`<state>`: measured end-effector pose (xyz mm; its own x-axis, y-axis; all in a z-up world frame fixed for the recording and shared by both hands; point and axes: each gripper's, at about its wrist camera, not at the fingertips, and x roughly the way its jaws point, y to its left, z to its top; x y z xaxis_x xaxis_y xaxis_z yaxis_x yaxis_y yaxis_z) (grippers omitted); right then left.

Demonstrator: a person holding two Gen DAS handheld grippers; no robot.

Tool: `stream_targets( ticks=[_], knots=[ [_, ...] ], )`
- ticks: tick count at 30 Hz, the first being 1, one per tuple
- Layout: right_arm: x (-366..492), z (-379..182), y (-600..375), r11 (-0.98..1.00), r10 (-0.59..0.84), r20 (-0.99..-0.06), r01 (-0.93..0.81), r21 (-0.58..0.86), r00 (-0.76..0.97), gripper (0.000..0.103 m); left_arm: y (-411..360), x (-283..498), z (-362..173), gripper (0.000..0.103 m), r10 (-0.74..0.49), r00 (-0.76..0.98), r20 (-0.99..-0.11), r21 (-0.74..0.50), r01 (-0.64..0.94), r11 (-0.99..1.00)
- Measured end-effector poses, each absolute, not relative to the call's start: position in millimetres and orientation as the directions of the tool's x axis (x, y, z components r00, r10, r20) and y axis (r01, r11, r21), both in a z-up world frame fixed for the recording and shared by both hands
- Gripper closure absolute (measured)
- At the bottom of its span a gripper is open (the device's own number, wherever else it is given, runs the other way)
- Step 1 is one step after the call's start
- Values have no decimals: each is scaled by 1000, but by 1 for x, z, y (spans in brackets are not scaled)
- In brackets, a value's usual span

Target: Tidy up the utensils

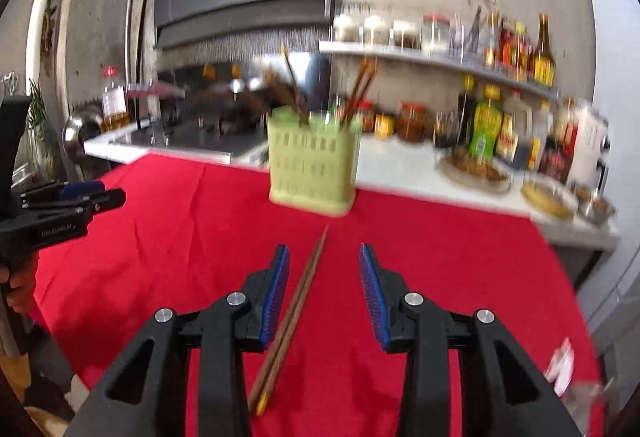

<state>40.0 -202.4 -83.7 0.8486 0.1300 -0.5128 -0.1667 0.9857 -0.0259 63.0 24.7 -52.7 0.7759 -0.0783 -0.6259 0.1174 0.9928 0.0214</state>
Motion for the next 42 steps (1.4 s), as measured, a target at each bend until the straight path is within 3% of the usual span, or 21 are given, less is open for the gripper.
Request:
stream_targets(
  ticks=[6, 8, 14, 26, 38, 42],
  knots=[
    [35, -127, -199, 985, 147, -629, -170, 24, 764, 67, 30, 52, -93, 54, -67, 711, -700, -2, 92, 996],
    [37, -132, -198, 984, 155, -644, -173, 37, 749, 79, 31, 52, -97, 54, -70, 703, -708, -7, 92, 996],
    [45, -138, -190, 975, 210, -682, -203, 92, 701, 89, 29, 53, -100, 54, -66, 696, -715, 1, 96, 995],
    [53, -149, -193, 984, 159, -720, -166, 61, 675, 96, 13, 52, -100, 54, -96, 684, -723, -6, 133, 991],
    [26, -152, -242, 996, 75, -717, -23, 82, 693, 96, -63, 44, -105, 54, -298, 588, -752, -111, 333, 936],
    [22, -153, -248, 994, 91, -710, -25, 102, 699, 95, -89, 43, -111, 76, -380, 526, -761, -168, 407, 898]
  ],
)
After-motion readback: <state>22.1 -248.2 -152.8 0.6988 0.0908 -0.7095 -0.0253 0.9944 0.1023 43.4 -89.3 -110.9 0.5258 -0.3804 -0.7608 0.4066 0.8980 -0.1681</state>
